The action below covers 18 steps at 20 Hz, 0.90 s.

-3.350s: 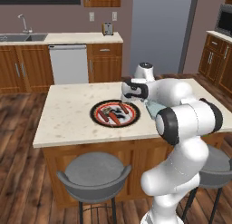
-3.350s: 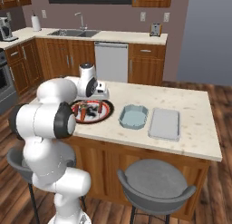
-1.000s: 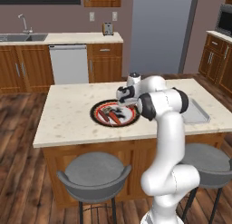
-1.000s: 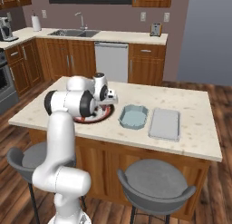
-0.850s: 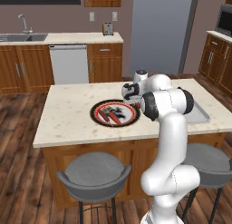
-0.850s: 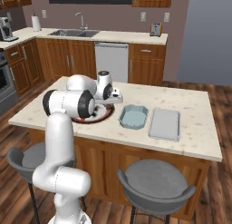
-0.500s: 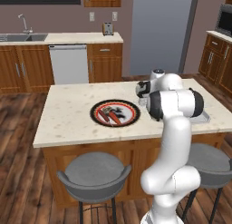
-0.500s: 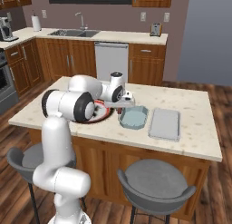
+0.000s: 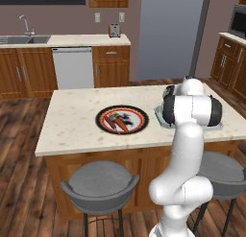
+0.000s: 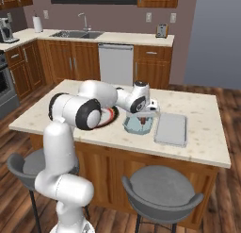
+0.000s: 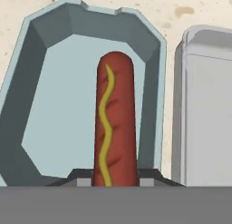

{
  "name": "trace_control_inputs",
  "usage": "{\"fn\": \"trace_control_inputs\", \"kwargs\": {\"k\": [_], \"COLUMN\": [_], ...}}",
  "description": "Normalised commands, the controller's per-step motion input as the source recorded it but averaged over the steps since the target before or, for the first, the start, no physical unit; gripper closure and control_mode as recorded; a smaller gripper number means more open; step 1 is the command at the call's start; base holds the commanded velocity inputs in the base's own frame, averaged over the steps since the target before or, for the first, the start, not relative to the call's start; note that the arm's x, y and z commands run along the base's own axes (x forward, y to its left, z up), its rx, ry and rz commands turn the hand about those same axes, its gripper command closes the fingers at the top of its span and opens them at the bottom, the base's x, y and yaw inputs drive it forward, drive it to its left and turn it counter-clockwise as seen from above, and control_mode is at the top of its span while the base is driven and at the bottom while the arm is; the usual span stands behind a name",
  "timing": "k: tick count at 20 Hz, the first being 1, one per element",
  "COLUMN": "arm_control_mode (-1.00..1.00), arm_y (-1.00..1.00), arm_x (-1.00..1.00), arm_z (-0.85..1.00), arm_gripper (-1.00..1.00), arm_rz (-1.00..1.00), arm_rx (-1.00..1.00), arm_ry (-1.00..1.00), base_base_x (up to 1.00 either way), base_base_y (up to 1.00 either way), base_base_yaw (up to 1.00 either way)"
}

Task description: Place one cooked food and one vegetable from the large plate to each tupperware container.

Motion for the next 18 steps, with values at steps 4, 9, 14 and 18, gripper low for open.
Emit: {"fn": "trace_control_inputs", "kwargs": {"k": [4, 9, 14, 18], "arm_control_mode": [-1.0, -1.0, -1.0, -1.0], "arm_y": [-1.0, -1.0, -0.72, -0.25], "arm_x": [0.0, 0.0, 0.0, 0.1], "arm_z": [0.34, 0.08, -0.23, -0.39], "arm_gripper": [1.0, 1.0, 1.0, 1.0], "arm_rz": [0.0, 0.0, 0.0, 0.0], "arm_rx": [0.04, 0.05, 0.01, 0.0], "arm_ry": [0.0, 0.01, 0.0, 0.0], "base_base_x": [0.0, 0.0, 0.0, 0.0], "base_base_y": [0.0, 0.0, 0.0, 0.0], "base_base_yaw": [0.0, 0.0, 0.0, 0.0]}}
